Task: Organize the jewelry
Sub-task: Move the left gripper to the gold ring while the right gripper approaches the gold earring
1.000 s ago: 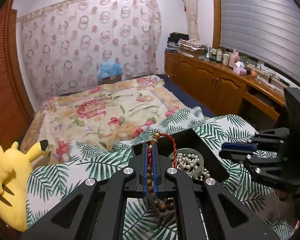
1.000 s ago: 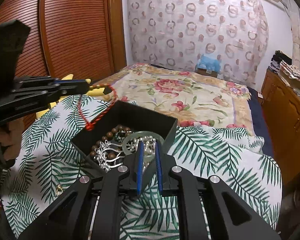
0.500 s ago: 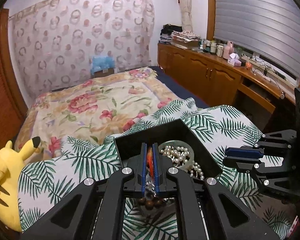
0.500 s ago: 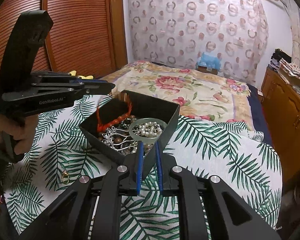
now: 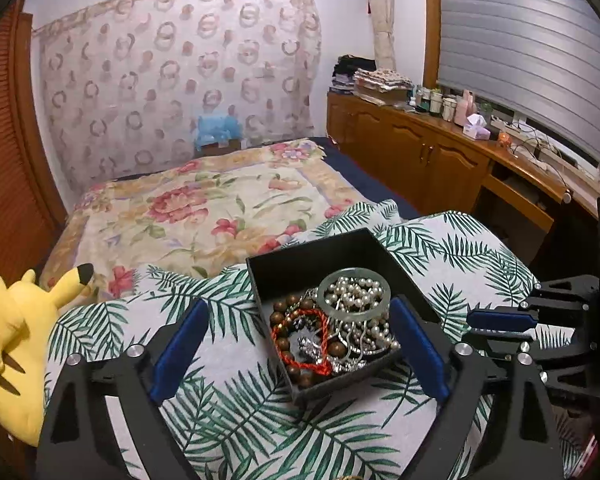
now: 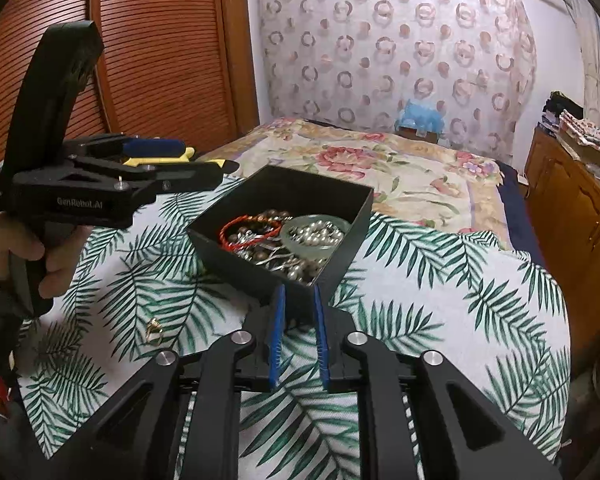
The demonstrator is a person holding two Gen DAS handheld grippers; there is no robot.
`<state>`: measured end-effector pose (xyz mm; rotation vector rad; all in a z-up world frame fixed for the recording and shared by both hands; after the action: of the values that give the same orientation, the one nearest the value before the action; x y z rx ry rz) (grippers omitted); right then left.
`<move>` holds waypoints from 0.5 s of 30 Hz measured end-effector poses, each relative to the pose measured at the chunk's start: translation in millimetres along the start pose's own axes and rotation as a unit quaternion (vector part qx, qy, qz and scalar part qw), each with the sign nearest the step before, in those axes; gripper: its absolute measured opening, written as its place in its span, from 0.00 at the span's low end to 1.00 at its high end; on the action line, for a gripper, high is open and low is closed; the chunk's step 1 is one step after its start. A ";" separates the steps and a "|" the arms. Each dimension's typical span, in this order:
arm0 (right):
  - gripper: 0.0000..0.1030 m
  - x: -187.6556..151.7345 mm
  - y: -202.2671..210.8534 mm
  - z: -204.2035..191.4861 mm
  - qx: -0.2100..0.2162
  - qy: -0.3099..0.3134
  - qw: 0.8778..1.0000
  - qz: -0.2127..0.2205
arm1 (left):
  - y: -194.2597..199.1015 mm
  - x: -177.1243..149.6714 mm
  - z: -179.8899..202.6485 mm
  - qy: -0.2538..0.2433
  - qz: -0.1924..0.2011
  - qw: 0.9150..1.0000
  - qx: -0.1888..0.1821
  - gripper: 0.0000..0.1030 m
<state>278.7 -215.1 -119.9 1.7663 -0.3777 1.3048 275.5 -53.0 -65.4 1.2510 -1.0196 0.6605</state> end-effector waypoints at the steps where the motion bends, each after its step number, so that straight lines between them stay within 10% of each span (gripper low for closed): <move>1: 0.24 -3.2 0.7 -2.2 0.002 -0.001 1.000 -0.003 | 1.5 -1.6 -0.7 0.001 -0.002 1.000 0.000 0.89; 15: 0.25 -51.3 2.9 -23.1 0.019 0.000 0.998 -0.053 | 32.6 -46.7 -10.1 0.013 -0.029 0.999 0.006 0.90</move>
<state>241.9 -211.2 -162.4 1.7931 -0.2577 1.2432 229.7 -30.3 -92.6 1.2749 -0.9558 0.6382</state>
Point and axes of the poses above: each gripper's, at about its wrist camera, not at the fingertips, and y roughly against the way its jaws point, z to its right, x to its top, the point moved 10 cm from there along -y, roughly the way its jaws point, and after that the axes turned 12 degrees about z, right-handed, at the moved point
